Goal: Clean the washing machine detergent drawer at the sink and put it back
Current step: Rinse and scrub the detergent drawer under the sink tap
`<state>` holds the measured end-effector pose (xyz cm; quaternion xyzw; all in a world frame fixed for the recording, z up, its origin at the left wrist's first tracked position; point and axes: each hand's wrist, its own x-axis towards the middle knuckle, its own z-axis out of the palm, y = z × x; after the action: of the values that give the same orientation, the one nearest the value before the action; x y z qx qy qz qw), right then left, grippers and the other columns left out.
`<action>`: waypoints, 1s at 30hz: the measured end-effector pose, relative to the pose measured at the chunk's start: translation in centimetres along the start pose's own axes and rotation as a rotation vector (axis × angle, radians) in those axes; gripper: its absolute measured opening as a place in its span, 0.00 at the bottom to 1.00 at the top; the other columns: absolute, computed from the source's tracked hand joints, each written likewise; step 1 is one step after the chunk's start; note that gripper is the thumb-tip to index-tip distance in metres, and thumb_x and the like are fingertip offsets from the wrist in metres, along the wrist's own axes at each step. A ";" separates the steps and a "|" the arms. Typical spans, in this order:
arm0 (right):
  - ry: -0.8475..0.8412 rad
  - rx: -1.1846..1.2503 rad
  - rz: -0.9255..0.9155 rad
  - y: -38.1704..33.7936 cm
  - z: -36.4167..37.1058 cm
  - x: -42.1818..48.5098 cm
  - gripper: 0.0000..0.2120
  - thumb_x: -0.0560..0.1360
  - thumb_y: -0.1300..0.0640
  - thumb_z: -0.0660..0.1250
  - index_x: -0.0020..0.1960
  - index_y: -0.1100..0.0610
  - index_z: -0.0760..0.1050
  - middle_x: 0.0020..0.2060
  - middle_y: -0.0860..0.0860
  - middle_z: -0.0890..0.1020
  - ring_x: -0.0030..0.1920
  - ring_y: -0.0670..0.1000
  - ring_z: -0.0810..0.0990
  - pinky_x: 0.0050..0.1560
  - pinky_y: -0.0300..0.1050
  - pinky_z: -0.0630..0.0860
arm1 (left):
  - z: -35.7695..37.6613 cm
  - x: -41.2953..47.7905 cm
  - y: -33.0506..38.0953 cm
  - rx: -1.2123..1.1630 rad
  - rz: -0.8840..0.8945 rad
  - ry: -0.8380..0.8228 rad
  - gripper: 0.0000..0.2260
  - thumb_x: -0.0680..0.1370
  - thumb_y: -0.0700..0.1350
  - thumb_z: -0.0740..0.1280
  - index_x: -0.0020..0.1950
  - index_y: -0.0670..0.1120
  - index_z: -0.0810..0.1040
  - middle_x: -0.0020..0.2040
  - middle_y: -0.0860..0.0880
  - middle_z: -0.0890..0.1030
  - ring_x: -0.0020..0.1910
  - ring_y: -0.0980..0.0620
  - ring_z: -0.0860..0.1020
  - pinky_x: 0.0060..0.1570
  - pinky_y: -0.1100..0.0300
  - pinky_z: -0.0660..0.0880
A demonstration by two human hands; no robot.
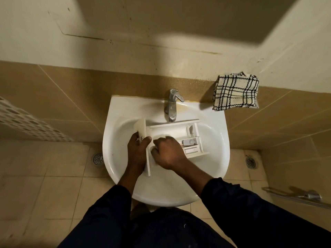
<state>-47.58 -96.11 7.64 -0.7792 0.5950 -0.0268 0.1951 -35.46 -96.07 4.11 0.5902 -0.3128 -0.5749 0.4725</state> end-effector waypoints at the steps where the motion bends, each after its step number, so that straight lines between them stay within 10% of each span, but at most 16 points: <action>1: -0.002 0.007 -0.020 0.1 -0.1 0.0 0.15 0.76 0.54 0.58 0.48 0.61 0.80 0.44 0.60 0.83 0.45 0.60 0.79 0.54 0.48 0.69 | -0.2 0.0 0.0 -0.010 -0.007 0.011 0.18 0.69 0.49 0.68 0.58 0.46 0.78 0.51 0.44 0.82 0.51 0.44 0.80 0.51 0.51 0.78; 8: -0.059 -0.103 0.178 6.6 -0.9 -0.5 0.19 0.78 0.51 0.51 0.39 0.57 0.77 0.40 0.56 0.83 0.45 0.56 0.79 0.68 0.51 0.62 | -2.3 -0.4 -0.3 -0.076 -0.031 0.028 0.24 0.68 0.52 0.70 0.61 0.43 0.78 0.54 0.43 0.82 0.52 0.42 0.81 0.50 0.48 0.80; 16: -0.006 0.028 -0.003 0.8 -0.2 -0.5 0.22 0.74 0.51 0.52 0.53 0.57 0.81 0.50 0.55 0.84 0.52 0.53 0.81 0.75 0.50 0.53 | -0.7 -1.0 0.2 -0.111 -0.065 0.041 0.20 0.71 0.49 0.68 0.58 0.39 0.78 0.47 0.43 0.83 0.46 0.44 0.81 0.45 0.51 0.78; 22: 0.390 0.175 0.266 2.4 -1.2 -3.5 0.24 0.70 0.50 0.55 0.58 0.58 0.80 0.59 0.55 0.80 0.58 0.56 0.77 0.62 0.49 0.72 | -0.8 -2.2 -0.2 -0.138 -0.088 0.083 0.20 0.71 0.50 0.67 0.57 0.39 0.78 0.45 0.46 0.82 0.44 0.47 0.81 0.43 0.54 0.77; 30: 0.490 0.323 0.529 5.3 0.0 -7.0 0.05 0.73 0.55 0.68 0.48 0.54 0.79 0.49 0.51 0.79 0.48 0.53 0.78 0.46 0.43 0.74 | -0.5 -3.8 -1.3 -0.112 -0.116 0.099 0.13 0.79 0.42 0.65 0.60 0.37 0.75 0.47 0.46 0.81 0.47 0.46 0.80 0.46 0.54 0.77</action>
<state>-54.49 -90.72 7.23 -0.5290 0.7922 -0.2539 0.1675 -35.75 -92.03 4.32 0.6078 -0.2216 -0.5879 0.4856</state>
